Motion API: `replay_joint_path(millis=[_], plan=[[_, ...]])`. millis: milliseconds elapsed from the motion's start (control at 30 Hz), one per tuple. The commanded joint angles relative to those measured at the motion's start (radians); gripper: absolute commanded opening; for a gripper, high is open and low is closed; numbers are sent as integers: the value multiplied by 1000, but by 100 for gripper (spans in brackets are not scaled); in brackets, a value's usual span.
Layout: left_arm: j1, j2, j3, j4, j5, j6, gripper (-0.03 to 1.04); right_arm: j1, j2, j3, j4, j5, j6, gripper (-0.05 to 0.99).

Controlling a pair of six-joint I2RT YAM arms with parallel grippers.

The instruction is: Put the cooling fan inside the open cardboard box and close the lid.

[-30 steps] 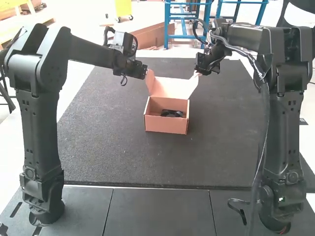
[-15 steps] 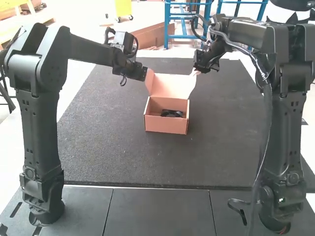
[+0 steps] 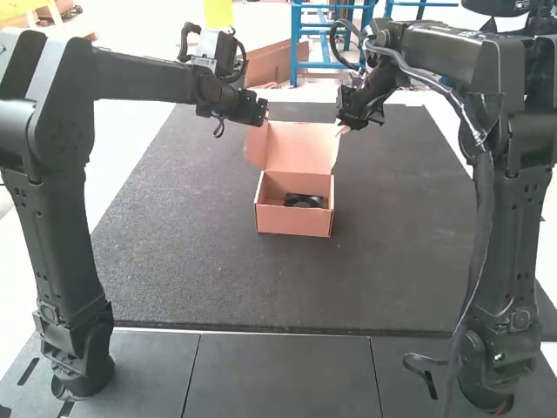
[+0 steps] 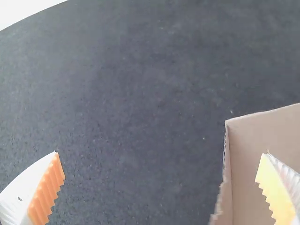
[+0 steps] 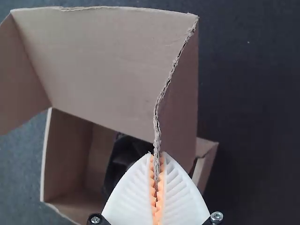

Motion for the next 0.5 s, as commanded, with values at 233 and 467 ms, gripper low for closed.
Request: replay_joint_path(millis=[233, 467], plan=[[-43, -107, -113, 18, 6, -28, 97, 34, -157, -160, 88, -5, 1, -2], [-32, -180, -190, 89, -152, -51, 97, 58, -189, -227, 118, -3, 1, -2]])
